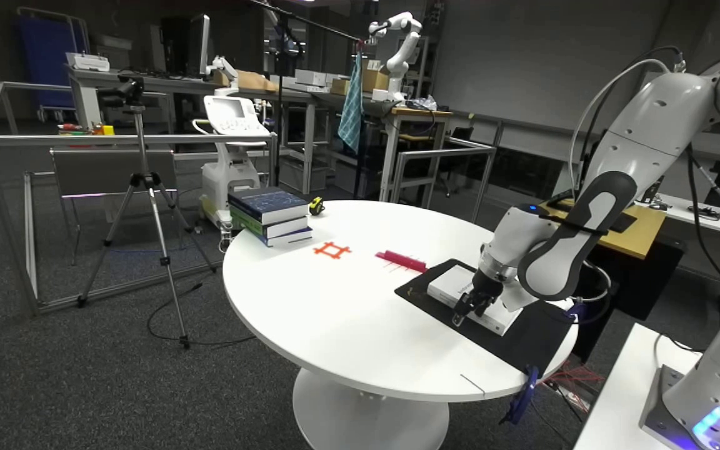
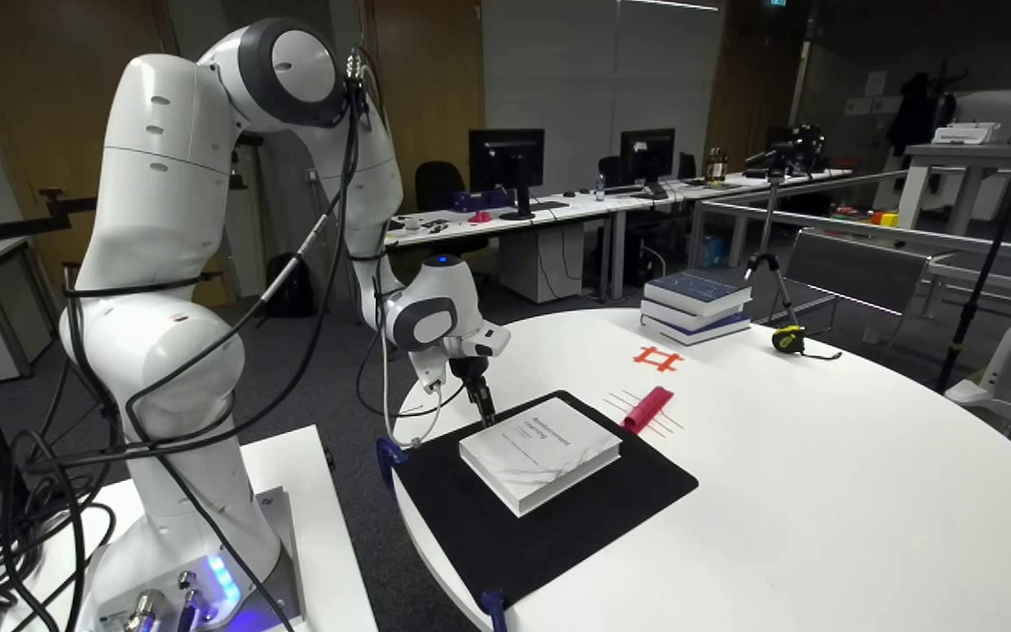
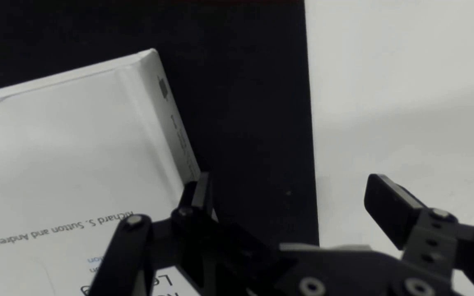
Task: Straighten the book
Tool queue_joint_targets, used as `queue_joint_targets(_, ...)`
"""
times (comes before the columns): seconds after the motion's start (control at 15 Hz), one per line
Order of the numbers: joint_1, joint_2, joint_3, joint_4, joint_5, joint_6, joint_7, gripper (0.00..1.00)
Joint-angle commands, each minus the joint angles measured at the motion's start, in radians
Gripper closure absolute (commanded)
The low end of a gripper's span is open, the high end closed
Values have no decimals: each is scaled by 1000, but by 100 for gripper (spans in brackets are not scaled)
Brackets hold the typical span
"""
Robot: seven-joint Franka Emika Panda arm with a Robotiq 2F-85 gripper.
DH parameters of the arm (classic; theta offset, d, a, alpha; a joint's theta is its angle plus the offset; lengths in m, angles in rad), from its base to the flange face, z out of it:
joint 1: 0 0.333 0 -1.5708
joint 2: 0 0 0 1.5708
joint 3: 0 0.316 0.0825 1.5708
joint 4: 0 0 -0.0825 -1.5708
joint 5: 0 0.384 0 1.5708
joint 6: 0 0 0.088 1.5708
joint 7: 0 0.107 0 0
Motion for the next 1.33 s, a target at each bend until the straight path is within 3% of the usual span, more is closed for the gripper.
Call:
queue_joint_targets(0.0, 59, -39, -65, -13, -60, -28, 35, 0)
queue_joint_targets(0.53, 34, -39, -44, 50, -138, -135, 31, 0)
queue_joint_targets(1.27, -74, -7, 95, 182, -132, -194, 32, 0)
